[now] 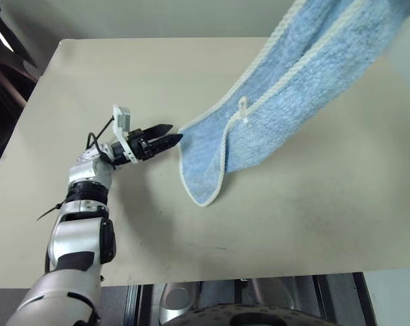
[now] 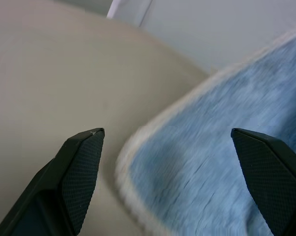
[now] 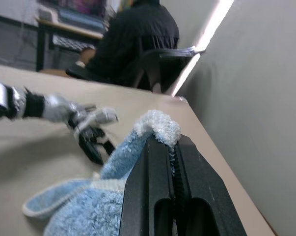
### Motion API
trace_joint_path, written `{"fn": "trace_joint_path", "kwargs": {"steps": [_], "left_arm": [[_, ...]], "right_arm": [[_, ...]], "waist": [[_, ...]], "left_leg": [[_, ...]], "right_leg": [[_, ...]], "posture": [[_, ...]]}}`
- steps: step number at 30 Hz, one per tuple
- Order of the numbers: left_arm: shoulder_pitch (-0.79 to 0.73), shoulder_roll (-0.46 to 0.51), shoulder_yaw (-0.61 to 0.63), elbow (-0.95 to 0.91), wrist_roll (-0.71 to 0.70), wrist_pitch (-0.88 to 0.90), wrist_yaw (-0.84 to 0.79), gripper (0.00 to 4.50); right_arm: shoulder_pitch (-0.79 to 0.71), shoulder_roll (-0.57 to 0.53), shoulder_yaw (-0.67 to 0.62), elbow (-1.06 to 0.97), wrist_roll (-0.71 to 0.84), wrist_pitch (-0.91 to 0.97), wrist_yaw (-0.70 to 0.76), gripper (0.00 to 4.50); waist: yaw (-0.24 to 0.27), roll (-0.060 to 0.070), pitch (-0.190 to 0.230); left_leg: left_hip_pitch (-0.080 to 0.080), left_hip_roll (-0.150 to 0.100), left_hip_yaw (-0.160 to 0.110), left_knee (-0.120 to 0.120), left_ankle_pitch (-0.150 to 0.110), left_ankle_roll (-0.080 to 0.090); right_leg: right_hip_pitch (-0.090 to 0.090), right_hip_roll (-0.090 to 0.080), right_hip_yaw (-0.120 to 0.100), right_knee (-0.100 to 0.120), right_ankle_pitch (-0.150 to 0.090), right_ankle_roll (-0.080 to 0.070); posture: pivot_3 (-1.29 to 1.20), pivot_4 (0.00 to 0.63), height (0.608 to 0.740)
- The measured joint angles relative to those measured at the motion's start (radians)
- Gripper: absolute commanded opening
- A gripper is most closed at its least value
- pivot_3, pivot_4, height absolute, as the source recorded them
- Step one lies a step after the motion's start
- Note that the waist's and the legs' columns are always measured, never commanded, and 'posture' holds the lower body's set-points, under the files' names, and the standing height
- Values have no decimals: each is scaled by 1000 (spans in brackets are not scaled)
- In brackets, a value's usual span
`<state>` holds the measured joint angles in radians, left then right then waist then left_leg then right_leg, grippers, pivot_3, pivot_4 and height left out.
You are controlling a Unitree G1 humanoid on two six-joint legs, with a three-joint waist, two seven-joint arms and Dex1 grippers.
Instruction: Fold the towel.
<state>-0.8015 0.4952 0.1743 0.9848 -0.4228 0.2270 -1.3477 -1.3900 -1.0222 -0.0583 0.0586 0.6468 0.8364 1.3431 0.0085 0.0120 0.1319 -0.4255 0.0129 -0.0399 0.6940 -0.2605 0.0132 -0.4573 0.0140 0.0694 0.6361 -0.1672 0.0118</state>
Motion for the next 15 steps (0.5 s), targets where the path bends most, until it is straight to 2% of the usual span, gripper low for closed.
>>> {"fn": "trace_joint_path", "kwargs": {"steps": [6, 15], "left_arm": [[-32, -22, -20, 52, 45, -38, -42, 4500], [-49, -119, -16, 122, 64, -90, -40, 4500]], "right_arm": [[-3, 0, -1, -8, 22, 25, 1, 26], [-5, 0, -27, -73, 109, 90, -17, 26]], "waist": [[1, 0, 0], [0, 0, 0]], "left_leg": [[0, 0, 0, 1, 0, 0], [0, 0, 1, 4, 1, 0]], "right_leg": [[-1, 0, 0, 5, -1, 1], [-2, 0, 0, 8, -2, 2]], "posture": [[0, 150, 733], [0, 150, 733]]}}
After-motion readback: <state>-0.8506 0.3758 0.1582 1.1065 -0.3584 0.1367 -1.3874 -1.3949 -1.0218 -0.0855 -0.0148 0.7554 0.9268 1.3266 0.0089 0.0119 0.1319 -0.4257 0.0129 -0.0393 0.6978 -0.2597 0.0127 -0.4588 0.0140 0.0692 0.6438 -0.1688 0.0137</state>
